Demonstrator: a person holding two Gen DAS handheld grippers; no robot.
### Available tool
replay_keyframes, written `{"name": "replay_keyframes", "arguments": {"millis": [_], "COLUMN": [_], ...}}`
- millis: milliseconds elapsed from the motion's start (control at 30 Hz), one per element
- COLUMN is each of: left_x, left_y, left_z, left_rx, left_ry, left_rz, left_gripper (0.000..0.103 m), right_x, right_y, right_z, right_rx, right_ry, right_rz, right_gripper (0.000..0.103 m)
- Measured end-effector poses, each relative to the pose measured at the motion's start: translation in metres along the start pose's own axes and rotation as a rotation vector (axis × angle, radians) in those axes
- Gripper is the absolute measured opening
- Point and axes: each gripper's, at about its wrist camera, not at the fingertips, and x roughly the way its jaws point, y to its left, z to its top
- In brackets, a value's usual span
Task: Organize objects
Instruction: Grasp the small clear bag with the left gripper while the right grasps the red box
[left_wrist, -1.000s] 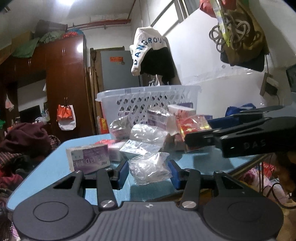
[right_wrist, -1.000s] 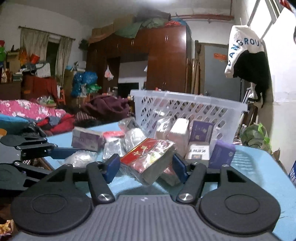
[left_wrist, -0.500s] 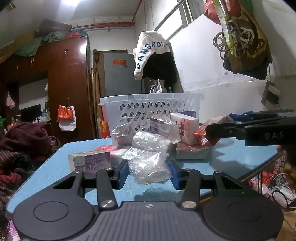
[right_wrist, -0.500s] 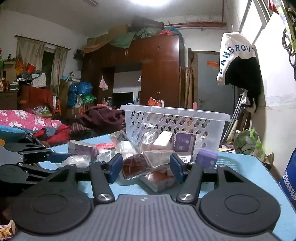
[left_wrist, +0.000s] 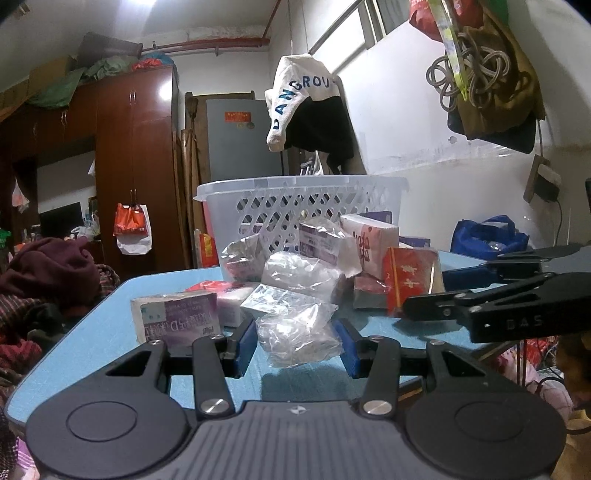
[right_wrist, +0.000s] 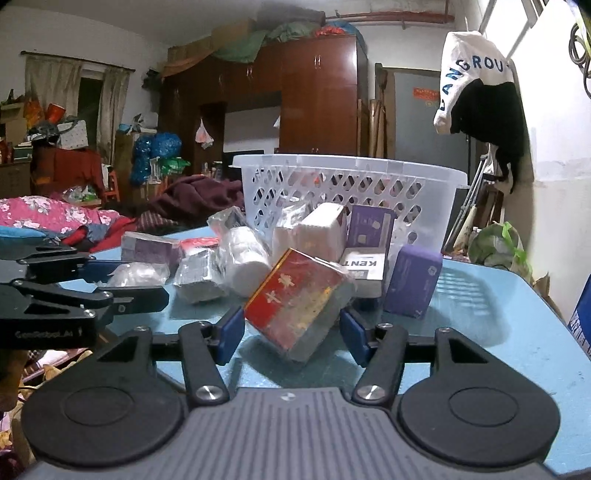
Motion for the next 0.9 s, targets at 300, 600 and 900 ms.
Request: {"name": "replay_keyframes", "arguments": {"millis": [300,600,900], "left_x": [0.004,0.001,0.005], "left_y": [-0.001,0.001,-0.002], "left_z": [-0.003,0.004,0.002], "left_rx": [-0.001,-0.015,-0.014], "left_ry": [0.011,-0.016,-0.007], "left_rz": [0.0,-0.002,-0.008], "left_gripper": [0.051,0.051,0.051], "right_x": [0.001,-0.017,-0.01], "right_y": [0.003,-0.002,-0.011], "right_z": [-0.002,0.005,0.0], "right_rx": [-0.003,0.007,0.042], "right_ry": [0.0,-0.045,-0.033], "right_rz": [0.015,0.007,0.024], "right_gripper": [0.064,0.036,0.035]}}
